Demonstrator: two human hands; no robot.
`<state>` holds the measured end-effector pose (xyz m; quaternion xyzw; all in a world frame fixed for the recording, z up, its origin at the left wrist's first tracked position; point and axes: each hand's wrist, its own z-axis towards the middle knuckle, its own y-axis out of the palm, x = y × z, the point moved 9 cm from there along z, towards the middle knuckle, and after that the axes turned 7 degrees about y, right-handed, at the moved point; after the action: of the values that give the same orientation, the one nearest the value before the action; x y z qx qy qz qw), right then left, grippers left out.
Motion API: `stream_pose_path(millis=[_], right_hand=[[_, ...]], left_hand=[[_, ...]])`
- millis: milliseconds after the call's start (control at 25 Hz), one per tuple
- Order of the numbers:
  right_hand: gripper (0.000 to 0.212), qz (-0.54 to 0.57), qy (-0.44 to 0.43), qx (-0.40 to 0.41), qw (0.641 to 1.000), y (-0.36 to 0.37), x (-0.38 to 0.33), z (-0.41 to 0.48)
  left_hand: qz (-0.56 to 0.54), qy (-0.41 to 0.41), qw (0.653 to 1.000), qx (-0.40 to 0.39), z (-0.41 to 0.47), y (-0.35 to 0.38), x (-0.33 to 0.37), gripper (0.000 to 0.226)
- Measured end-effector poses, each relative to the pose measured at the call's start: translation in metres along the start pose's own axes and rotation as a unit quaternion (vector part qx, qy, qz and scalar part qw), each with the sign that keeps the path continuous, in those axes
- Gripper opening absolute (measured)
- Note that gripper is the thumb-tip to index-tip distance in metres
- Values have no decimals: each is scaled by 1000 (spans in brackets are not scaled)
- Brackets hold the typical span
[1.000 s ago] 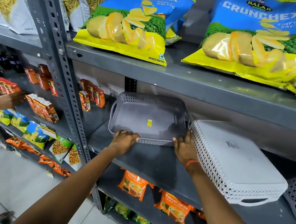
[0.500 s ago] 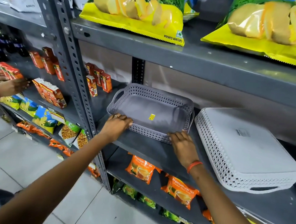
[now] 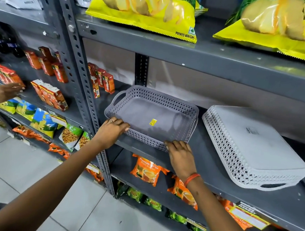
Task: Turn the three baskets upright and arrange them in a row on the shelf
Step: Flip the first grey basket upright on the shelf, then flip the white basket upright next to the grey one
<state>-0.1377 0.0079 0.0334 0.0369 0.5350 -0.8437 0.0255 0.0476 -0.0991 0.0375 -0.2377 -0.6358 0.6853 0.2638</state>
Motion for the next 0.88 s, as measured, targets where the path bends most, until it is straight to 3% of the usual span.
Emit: stream_pose_path(millis=[240,320,440,680,880], right_hand=[[37,-8,-1,-7,1000,3,2,-1],[26,-7,-7,-1,1000,0,0,0],[39,20,13,-2,1000,-14,6,0],[41,55,66,75,993,-71,66,-18],[40,74,136,116,981,-125,176,-66]], left_hand=[[-7,-5,1000,-10,0,3,-3,33],[-19,-10,1000,-10,0,5,-4,30],[-46,10,998,29,3,-4,12,34],[-31,82,989,118,33,-37,107,33],[-9,145,976,165,54,-58,242,43]])
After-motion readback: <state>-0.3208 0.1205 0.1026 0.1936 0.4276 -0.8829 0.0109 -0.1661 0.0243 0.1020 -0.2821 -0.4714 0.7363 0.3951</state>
